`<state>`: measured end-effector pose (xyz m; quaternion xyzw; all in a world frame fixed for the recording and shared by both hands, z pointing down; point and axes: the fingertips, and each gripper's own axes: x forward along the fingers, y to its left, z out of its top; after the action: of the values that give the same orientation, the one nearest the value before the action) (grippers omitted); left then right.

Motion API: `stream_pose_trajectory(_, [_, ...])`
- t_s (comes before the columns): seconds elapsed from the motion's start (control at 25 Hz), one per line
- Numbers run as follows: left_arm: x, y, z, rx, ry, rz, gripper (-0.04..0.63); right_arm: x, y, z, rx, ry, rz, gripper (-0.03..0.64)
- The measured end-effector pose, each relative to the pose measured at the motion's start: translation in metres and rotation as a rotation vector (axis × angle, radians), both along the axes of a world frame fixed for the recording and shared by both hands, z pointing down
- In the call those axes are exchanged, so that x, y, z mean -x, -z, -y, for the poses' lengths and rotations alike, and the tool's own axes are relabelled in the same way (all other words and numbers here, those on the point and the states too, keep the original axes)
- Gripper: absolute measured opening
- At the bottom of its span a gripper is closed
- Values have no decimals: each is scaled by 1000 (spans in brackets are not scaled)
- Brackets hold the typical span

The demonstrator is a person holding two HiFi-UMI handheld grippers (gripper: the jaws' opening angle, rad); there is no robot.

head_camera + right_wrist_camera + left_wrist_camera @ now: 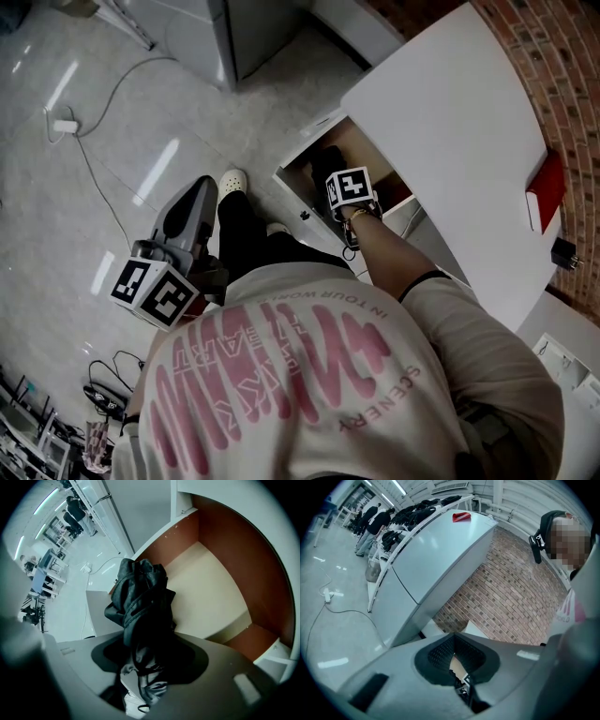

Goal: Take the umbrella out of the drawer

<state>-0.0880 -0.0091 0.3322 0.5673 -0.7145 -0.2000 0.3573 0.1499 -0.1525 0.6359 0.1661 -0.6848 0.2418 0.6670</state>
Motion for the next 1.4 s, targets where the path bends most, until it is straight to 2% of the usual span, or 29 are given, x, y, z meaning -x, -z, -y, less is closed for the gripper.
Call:
stream_pose_trajectory(0.4, [2, 27, 6, -59, -20, 32, 5, 0, 26, -5, -37, -8, 27, 244])
stream_pose_trajectory(0.68, [-4, 45, 16, -95, -38, 52, 5, 0, 49, -8, -71, 29, 69, 244])
stream_pose_trajectory(0.92, [-12, 56, 21, -106, -50, 69, 5, 2, 59, -8, -74, 19, 98, 244])
stream_pose_trajectory(1.4, [-23, 71, 14, -119, -38, 100, 5, 10, 86, -9, -124, 71, 166, 242])
